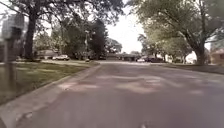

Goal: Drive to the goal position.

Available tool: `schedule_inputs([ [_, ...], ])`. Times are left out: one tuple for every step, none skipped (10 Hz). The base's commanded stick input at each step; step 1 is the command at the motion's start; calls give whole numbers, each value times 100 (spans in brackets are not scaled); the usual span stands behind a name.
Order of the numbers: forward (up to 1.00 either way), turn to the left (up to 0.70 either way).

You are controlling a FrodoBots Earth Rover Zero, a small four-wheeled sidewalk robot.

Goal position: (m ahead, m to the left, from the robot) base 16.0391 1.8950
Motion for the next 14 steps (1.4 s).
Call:
schedule_inputs([
  [100, 0],
  [100, 0],
  [100, 0],
  [100, 3],
  [100, 15],
  [100, 26],
  [100, 11],
  [100, 1],
  [100, 0],
  [100, 0],
  [100, 0],
  [100, 0],
  [100, 0],
  [100, 0],
])
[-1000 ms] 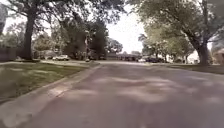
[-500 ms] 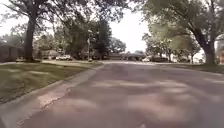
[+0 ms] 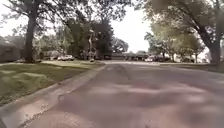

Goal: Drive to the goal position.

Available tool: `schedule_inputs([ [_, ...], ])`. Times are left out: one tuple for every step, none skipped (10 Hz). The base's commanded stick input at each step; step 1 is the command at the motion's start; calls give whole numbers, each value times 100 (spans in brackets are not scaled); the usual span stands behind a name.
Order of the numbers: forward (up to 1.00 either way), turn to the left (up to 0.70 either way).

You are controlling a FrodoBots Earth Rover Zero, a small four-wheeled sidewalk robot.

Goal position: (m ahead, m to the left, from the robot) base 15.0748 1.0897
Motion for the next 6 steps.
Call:
schedule_inputs([
  [100, 0],
  [100, 0],
  [100, 0],
  [100, 0],
  [100, 0],
  [100, 0],
])
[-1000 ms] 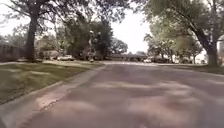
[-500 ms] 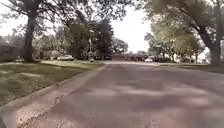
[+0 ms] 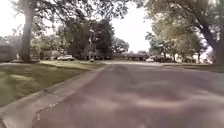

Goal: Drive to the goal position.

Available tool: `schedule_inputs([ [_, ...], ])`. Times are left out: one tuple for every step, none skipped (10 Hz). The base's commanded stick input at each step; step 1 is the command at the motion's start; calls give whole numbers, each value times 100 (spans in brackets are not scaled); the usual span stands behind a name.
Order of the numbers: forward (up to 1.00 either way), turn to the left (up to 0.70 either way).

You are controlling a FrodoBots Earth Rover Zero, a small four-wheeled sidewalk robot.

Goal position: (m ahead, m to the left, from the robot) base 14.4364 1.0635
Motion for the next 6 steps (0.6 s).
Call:
schedule_inputs([
  [100, 0],
  [100, 0],
  [100, -1],
  [100, -25],
  [100, -34],
  [100, -13],
])
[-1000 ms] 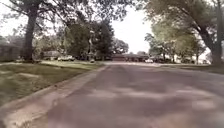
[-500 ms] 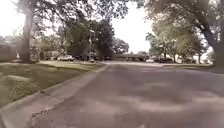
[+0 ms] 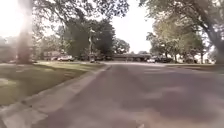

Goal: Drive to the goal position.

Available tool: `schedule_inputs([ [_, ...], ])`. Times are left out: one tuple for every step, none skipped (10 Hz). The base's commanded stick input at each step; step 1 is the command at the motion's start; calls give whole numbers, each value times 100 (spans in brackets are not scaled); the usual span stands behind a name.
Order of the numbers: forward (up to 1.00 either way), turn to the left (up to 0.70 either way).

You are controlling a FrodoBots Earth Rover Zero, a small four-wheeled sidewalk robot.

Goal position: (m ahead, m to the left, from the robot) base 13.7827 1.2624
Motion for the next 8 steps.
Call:
schedule_inputs([
  [100, 0],
  [100, 0],
  [100, 0],
  [100, 0],
  [100, 0],
  [100, 0],
  [100, -8],
  [100, -30],
])
